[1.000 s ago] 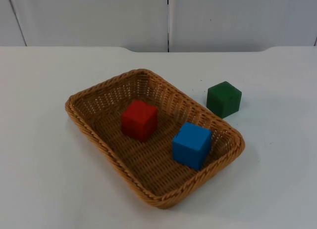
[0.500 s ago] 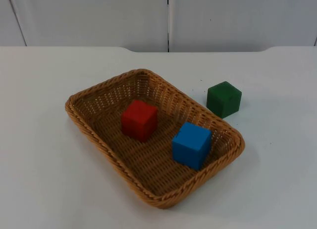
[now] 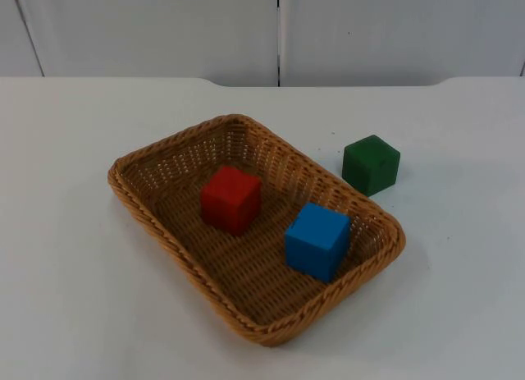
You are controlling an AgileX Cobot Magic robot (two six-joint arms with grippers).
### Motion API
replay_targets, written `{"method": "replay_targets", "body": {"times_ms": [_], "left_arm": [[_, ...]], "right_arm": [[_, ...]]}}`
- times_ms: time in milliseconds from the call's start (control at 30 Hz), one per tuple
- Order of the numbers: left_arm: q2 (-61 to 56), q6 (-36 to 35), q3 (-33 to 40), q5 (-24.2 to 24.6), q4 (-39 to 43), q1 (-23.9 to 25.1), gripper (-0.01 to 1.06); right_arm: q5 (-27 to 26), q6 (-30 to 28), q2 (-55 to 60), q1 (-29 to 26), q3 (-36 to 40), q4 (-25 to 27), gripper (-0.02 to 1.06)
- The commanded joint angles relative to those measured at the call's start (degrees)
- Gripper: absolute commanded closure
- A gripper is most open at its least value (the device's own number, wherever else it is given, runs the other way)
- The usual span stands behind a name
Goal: Pick up one cube with each hand and place exactly two cubes into the same basket, leaving the remaining cube outside.
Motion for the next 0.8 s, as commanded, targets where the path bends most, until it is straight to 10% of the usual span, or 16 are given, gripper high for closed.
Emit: {"method": "replay_targets", "body": {"times_ms": [0, 767], "left_arm": [[-0.23, -0.37, 0.24, -0.16, 0.13, -0.23, 0.0], [-0.23, -0.37, 0.24, -0.16, 0.13, -0.23, 0.0]], "right_arm": [[-0.48, 0.0, -0.22, -0.11, 0.41, 0.06, -0.01], [-0.48, 0.0, -0.22, -14.33, 0.41, 0.06, -0.01]]}}
